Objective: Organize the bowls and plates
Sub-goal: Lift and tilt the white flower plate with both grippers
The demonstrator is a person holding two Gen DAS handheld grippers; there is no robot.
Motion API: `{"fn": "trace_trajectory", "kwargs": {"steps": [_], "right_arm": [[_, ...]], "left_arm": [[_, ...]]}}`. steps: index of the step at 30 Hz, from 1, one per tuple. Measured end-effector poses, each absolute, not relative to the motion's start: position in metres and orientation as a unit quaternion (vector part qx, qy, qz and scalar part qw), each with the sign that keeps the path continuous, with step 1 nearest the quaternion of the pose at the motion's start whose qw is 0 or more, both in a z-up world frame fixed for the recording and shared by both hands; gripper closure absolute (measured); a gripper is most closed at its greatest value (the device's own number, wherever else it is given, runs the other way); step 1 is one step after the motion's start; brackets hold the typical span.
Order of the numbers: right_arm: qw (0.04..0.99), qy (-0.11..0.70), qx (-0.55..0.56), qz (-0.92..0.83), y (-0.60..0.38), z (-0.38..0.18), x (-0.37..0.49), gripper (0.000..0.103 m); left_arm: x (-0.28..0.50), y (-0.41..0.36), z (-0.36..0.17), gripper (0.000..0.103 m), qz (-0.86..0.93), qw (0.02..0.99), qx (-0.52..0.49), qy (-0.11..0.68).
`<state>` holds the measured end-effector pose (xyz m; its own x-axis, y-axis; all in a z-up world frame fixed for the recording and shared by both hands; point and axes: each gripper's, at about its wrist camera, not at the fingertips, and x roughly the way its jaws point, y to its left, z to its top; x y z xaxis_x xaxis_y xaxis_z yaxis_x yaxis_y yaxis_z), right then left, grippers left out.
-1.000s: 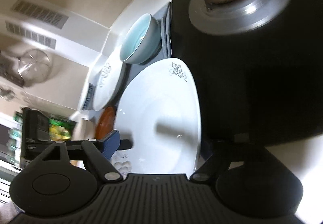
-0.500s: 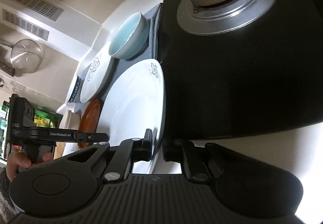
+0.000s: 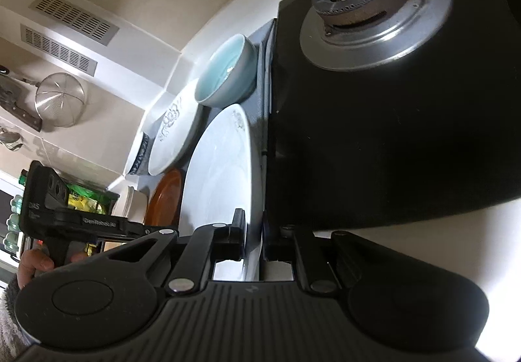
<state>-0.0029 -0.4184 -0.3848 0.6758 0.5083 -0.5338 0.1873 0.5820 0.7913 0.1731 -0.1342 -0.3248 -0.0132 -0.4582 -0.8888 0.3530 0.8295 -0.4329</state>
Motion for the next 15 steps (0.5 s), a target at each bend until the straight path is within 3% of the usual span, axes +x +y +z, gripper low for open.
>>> {"fn": "trace_trajectory", "kwargs": {"steps": [2,6,9,10,15], "right_arm": [[0.799,0.392,0.444,0.098,-0.419,-0.386,0.001,0.094],[0.8,0.401,0.438,0.086,-0.42,-0.392,0.002,0.095],[0.794,0.408,0.444,0.079,-0.421,-0.4,0.0,0.096],[0.791,0.408,0.45,0.079,-0.422,-0.403,0.0,0.095],[0.783,0.408,0.462,0.084,-0.425,-0.412,-0.001,0.095]], "left_arm": [[0.172,-0.143,-0.327,0.098,-0.259,0.718,0.013,0.646],[0.176,-0.125,-0.327,0.096,-0.257,0.712,-0.018,0.654],[0.178,-0.118,-0.324,0.073,-0.258,0.713,-0.015,0.651],[0.181,-0.118,-0.326,0.057,-0.254,0.712,-0.018,0.654],[0.184,-0.115,-0.34,0.054,-0.25,0.695,-0.055,0.672]]}}
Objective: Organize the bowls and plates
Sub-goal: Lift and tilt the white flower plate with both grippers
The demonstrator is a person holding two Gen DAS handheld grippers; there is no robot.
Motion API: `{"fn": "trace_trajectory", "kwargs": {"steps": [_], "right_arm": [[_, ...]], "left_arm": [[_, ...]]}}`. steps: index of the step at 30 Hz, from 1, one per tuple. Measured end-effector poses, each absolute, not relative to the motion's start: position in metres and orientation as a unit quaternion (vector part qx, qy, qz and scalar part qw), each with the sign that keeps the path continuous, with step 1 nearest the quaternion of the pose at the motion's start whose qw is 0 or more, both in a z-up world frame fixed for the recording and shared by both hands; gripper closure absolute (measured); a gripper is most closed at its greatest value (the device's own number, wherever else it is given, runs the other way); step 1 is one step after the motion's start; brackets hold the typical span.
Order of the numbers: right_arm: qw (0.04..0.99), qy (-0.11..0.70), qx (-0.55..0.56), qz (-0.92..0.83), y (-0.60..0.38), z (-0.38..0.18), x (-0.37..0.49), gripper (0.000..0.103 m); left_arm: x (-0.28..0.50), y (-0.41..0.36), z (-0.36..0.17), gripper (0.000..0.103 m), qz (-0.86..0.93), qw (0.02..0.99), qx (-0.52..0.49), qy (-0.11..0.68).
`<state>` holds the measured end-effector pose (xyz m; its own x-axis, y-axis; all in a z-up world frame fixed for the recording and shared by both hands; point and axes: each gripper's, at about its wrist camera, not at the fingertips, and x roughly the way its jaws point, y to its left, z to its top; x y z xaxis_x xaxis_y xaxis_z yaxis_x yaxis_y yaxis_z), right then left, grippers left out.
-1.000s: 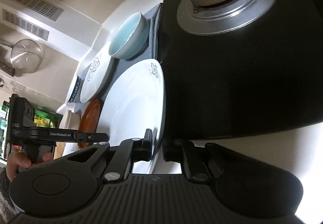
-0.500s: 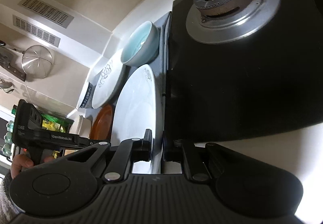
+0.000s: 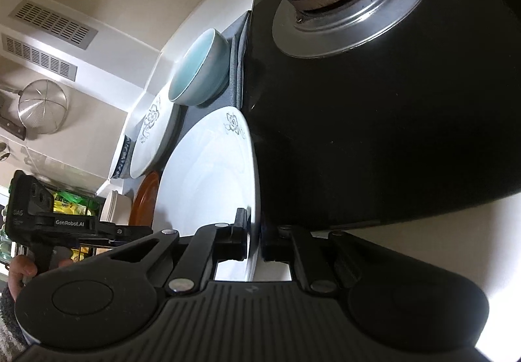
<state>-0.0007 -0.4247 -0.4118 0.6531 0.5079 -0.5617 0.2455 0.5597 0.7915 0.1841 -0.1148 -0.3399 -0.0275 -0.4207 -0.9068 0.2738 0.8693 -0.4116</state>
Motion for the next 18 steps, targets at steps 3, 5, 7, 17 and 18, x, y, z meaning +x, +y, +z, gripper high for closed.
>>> {"fn": "trace_trajectory", "kwargs": {"steps": [3,5,7,17,18], "right_arm": [[0.782,0.409,0.463,0.088,-0.426,-0.413,0.0,0.095],[0.783,0.409,0.46,0.089,-0.426,-0.413,0.0,0.095],[0.781,0.409,0.464,0.086,-0.427,-0.413,0.0,0.095],[0.778,0.392,0.485,0.071,-0.438,-0.418,-0.008,0.092],[0.781,0.394,0.48,0.071,-0.438,-0.418,-0.007,0.092]], "left_arm": [[0.184,-0.116,-0.353,0.053,-0.27,0.68,-0.084,0.677],[0.186,-0.12,-0.357,0.054,-0.282,0.678,-0.088,0.674],[0.188,-0.118,-0.356,0.059,-0.283,0.675,-0.09,0.675],[0.182,-0.088,-0.347,0.092,-0.323,0.676,-0.134,0.649],[0.182,-0.087,-0.351,0.093,-0.322,0.678,-0.131,0.647]]}}
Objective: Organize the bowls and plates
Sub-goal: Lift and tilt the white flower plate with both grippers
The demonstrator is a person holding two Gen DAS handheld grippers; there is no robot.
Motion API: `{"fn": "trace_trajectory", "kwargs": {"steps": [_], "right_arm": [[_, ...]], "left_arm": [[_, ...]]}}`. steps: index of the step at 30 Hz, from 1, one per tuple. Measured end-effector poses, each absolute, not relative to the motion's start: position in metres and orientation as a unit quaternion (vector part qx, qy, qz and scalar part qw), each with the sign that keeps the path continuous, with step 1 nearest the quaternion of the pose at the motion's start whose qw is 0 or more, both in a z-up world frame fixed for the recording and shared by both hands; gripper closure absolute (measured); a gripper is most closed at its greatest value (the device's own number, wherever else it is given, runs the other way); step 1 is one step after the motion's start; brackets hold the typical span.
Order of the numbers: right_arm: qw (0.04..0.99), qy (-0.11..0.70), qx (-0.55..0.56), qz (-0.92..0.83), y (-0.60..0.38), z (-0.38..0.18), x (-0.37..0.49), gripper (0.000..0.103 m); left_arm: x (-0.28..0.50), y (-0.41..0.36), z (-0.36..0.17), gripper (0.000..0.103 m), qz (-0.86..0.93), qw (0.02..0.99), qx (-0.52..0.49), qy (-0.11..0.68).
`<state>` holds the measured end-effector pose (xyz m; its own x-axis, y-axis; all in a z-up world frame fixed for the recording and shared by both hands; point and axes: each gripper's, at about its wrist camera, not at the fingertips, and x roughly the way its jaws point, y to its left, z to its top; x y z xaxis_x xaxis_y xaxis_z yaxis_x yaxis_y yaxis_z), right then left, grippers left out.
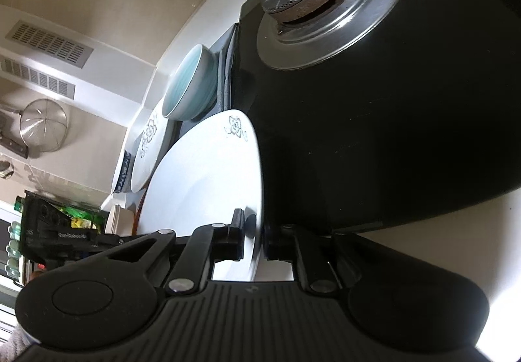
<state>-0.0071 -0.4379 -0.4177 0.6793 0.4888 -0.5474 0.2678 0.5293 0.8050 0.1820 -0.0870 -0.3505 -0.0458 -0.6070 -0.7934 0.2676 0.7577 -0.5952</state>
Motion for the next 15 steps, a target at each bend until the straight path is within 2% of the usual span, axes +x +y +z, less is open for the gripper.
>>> {"fn": "trace_trajectory", "kwargs": {"steps": [7,11,15], "right_arm": [[0.792,0.405,0.451,0.075,-0.433,-0.412,-0.002,0.093],[0.792,0.407,0.448,0.079,-0.436,-0.412,-0.002,0.093],[0.797,0.41,0.435,0.083,-0.434,-0.409,-0.001,0.092]], "left_arm": [[0.179,-0.086,-0.363,0.088,-0.292,0.691,-0.135,0.647],[0.169,-0.099,-0.353,0.085,-0.297,0.715,-0.079,0.628],[0.168,-0.097,-0.346,0.087,-0.289,0.716,-0.082,0.631]]}}
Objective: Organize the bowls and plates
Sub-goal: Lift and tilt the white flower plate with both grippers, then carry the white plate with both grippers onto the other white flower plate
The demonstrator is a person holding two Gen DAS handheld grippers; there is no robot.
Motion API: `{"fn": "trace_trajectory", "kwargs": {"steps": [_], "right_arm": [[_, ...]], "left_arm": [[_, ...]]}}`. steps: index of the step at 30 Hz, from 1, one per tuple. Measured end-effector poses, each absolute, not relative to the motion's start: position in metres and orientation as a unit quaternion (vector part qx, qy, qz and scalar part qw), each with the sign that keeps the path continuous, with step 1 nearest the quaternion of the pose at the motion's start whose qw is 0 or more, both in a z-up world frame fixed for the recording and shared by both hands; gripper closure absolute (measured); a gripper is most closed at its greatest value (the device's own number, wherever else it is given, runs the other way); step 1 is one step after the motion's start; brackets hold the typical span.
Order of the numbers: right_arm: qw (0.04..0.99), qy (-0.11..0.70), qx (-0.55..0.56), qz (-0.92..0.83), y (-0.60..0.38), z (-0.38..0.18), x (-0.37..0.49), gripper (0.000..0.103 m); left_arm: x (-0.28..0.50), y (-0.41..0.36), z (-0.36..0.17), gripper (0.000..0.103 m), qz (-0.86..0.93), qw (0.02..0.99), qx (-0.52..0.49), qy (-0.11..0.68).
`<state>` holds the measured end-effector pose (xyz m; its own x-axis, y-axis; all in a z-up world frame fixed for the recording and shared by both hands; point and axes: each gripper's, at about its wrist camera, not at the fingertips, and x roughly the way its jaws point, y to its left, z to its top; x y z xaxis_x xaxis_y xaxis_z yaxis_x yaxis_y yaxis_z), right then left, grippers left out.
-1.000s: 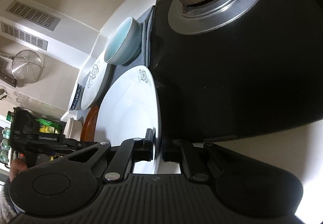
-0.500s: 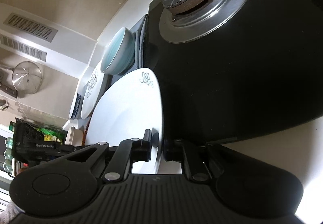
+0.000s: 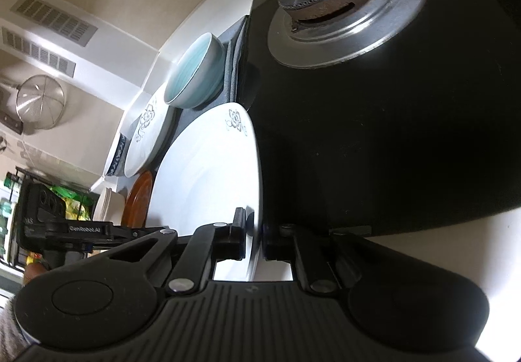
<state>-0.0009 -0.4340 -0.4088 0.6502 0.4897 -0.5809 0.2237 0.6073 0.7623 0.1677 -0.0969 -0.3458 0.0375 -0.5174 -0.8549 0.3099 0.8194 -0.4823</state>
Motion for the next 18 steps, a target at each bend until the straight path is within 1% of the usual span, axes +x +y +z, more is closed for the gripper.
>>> {"fn": "trace_trajectory", "kwargs": {"steps": [2,4,11,18], "right_arm": [[0.802,0.409,0.428,0.083,-0.43,-0.406,-0.001,0.09],[0.809,0.405,0.416,0.086,-0.423,-0.4,-0.001,0.089],[0.805,0.402,0.426,0.096,-0.413,-0.396,0.005,0.09],[0.81,0.396,0.419,0.11,-0.399,-0.378,0.021,0.09]], "left_arm": [[0.165,-0.093,-0.339,0.089,-0.289,0.721,-0.085,0.623],[0.163,-0.089,-0.332,0.089,-0.285,0.729,-0.082,0.617],[0.167,-0.071,-0.322,0.089,-0.272,0.737,-0.088,0.613],[0.172,-0.052,-0.301,0.089,-0.264,0.75,-0.097,0.599]]}}
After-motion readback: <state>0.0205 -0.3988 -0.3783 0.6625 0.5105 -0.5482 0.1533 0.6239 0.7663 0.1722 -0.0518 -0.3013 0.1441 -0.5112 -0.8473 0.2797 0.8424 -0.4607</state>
